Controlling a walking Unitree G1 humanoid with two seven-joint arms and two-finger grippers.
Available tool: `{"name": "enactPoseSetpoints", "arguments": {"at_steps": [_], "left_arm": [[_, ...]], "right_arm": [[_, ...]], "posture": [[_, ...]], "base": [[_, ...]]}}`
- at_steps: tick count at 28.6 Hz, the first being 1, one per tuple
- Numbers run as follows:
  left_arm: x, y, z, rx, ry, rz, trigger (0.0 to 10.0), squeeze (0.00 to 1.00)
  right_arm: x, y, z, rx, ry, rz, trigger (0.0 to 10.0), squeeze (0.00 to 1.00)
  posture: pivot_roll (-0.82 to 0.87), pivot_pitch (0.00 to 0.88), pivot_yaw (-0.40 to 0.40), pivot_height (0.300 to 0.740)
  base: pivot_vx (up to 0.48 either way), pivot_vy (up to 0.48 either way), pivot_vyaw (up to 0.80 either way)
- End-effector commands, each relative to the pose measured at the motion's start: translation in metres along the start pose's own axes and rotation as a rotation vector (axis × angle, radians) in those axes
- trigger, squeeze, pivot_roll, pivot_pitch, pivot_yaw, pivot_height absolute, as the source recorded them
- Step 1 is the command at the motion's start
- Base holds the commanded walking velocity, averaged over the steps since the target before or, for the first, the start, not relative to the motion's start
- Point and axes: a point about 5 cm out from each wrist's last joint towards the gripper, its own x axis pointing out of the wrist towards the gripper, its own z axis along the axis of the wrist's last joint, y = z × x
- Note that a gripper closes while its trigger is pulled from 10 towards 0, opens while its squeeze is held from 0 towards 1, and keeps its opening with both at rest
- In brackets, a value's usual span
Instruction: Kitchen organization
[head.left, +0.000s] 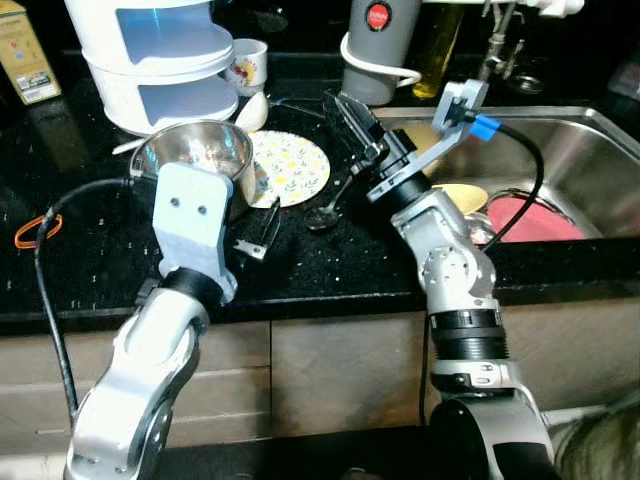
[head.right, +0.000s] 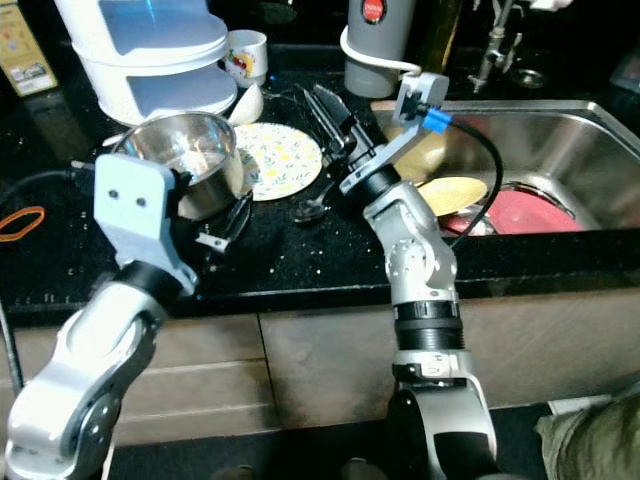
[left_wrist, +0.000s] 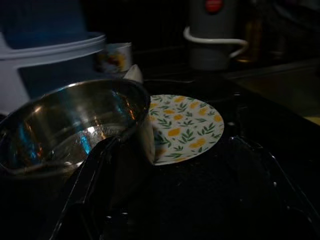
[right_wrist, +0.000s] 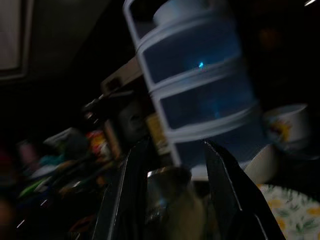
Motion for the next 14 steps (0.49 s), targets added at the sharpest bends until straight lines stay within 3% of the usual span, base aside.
{"name": "enactPoseSetpoints", "arguments": {"at_steps": [1,7,14], "left_arm": [[0.000,-0.005,-0.001,-0.004,-0.003,-0.015,10.0,0.00],[0.001,-0.004,0.000,-0.015,-0.012,-0.011,10.0,0.00],[0.002,-0.001,0.003,-0.017,-0.034,0.008,10.0,0.00]], "right_arm": [[-0.007,-0.004,0.001,-0.007,0.008,-0.024,10.0,0.00],[-0.011,0.002,-0.012,-0.106,0.116,-0.024,10.0,0.00],[-0.013,0.002,-0.015,-0.118,0.139,-0.030,10.0,0.00]], "posture": [[0.09,0.046,-0.064,0.732],[0.09,0.037,-0.068,0.732],[0.09,0.035,-0.071,0.732]], "base": [[0.000,-0.424,0.00],[0.000,-0.397,0.00],[0.000,0.000,0.00]]}}
